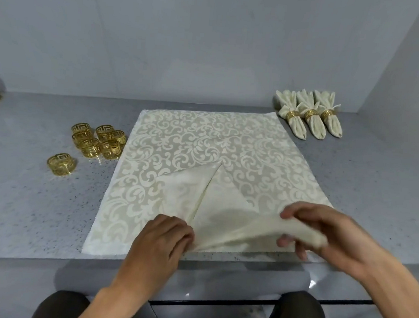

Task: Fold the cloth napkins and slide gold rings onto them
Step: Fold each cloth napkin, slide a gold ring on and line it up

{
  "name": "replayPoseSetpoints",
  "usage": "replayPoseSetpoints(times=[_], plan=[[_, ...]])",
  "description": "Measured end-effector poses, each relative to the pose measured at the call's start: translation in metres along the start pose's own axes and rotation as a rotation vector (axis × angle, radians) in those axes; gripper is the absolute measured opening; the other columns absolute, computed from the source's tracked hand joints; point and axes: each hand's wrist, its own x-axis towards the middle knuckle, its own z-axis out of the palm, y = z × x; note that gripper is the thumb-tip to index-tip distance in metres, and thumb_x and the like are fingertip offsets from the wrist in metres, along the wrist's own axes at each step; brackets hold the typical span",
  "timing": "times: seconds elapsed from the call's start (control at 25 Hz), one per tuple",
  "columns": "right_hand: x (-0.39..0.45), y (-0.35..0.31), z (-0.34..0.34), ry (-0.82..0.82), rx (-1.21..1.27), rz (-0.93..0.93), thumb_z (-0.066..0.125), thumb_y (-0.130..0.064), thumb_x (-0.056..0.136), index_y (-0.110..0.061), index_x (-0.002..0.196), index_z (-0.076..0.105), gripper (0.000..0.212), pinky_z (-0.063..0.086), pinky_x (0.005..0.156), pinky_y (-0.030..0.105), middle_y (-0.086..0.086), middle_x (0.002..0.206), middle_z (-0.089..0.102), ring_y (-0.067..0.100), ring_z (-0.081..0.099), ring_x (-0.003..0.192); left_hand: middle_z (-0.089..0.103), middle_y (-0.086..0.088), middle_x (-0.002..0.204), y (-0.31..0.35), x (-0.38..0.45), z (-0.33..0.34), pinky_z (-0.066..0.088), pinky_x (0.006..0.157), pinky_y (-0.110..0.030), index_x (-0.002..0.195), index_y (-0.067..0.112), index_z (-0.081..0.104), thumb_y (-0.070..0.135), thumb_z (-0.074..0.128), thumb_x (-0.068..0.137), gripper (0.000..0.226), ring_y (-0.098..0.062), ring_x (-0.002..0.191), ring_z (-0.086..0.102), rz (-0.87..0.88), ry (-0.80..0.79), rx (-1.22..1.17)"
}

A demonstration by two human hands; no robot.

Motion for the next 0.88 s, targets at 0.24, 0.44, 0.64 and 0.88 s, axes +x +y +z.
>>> replayPoseSetpoints(times=[0.24,0.44,0.64,0.88], plan=[[0.097,-0.014,0.031,0.266,-0.337,-0.054,0.071,-0.027,0.088,-0.012,0.063,0.057,0.032,0.031,0.045,0.027,0.010,0.065,0.055,0.016,0.043,0.048,0.057,0.020,0.085,0.011,-0.002,-0.001,0.039,0.077,-0.018,0.071,0.022,0.061,0.049,0.041,0.100,0.045,-0.003,0.084,0.050,-0.116,0.031,-0.063],[0.148,-0.001,0.046,0.372,-0.712,-0.102,0.071,-0.034,0.082,-0.008,0.062,0.052,0.038,0.034,0.053,0.027,0.000,0.057,0.045,0.013,0.042,0.052,0.061,0.019,0.079,0.014,0.002,0.012,0.044,0.071,-0.016,0.082,0.023,0.069,0.043,0.060,0.085,0.023,-0.003,0.077,0.054,-0.189,0.257,-0.048],[0.169,0.004,0.054,0.460,-0.952,-0.275,0.063,-0.034,0.086,-0.023,0.068,0.053,0.024,0.039,0.061,0.028,-0.012,0.059,0.050,0.008,0.047,0.057,0.059,0.017,0.084,0.009,-0.001,0.022,0.043,0.068,-0.015,0.072,0.020,0.070,0.037,0.064,0.084,0.022,-0.002,0.075,0.051,-0.149,0.336,-0.026],[0.178,0.017,0.052,0.513,-1.135,-0.440,0.056,-0.029,0.093,-0.029,0.097,0.060,0.006,0.045,0.067,0.028,-0.011,0.074,0.060,0.006,0.056,0.072,0.063,0.012,0.081,0.006,-0.004,0.029,0.047,0.070,-0.023,0.073,0.017,0.072,0.033,0.066,0.086,0.021,-0.007,0.077,0.055,-0.073,0.378,0.039]])
